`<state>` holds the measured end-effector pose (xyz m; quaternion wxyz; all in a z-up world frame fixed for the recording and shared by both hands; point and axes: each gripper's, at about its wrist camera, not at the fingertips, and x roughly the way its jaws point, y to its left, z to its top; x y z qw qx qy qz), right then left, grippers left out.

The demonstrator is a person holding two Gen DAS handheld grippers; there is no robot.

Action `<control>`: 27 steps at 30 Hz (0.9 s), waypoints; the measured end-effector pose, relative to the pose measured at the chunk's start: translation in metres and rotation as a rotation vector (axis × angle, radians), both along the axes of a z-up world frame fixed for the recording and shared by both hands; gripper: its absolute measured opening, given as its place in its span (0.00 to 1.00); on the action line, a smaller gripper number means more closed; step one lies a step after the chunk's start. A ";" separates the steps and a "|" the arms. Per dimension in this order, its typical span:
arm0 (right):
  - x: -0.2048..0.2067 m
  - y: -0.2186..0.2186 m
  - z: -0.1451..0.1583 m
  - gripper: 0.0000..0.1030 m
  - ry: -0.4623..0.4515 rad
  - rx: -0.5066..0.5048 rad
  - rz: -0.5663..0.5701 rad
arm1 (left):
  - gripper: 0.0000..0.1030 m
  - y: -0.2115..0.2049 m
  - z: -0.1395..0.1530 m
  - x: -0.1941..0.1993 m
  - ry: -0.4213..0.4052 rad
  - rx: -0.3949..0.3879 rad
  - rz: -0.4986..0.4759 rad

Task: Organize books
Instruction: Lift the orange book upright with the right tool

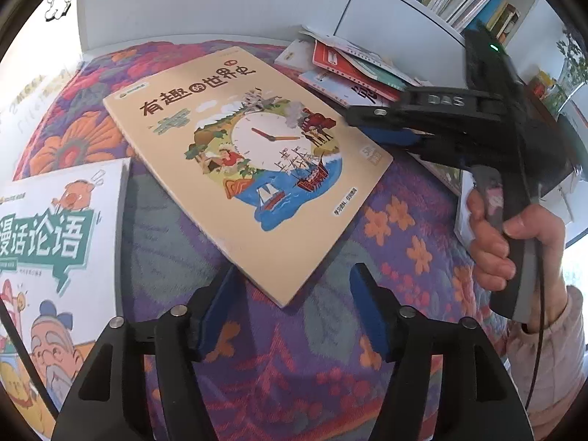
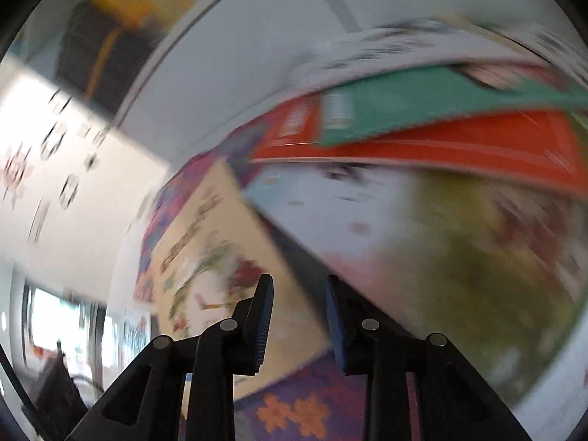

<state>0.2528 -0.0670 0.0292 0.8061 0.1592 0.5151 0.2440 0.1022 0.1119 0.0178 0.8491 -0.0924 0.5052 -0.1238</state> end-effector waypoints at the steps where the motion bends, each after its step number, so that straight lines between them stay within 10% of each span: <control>1: 0.005 0.008 -0.002 0.36 0.008 -0.025 0.030 | 0.61 -0.001 0.000 0.002 -0.001 0.006 0.000; 6: -0.002 0.025 0.000 0.39 0.017 -0.090 0.113 | 0.61 -0.015 -0.001 -0.002 -0.022 0.105 -0.076; 12: -0.065 0.011 -0.003 0.39 0.096 -0.042 0.176 | 0.62 -0.025 0.002 -0.031 0.010 0.048 -0.187; 27: -0.047 0.010 -0.003 0.40 0.140 0.009 0.128 | 0.62 0.016 0.006 -0.031 0.111 0.041 -0.019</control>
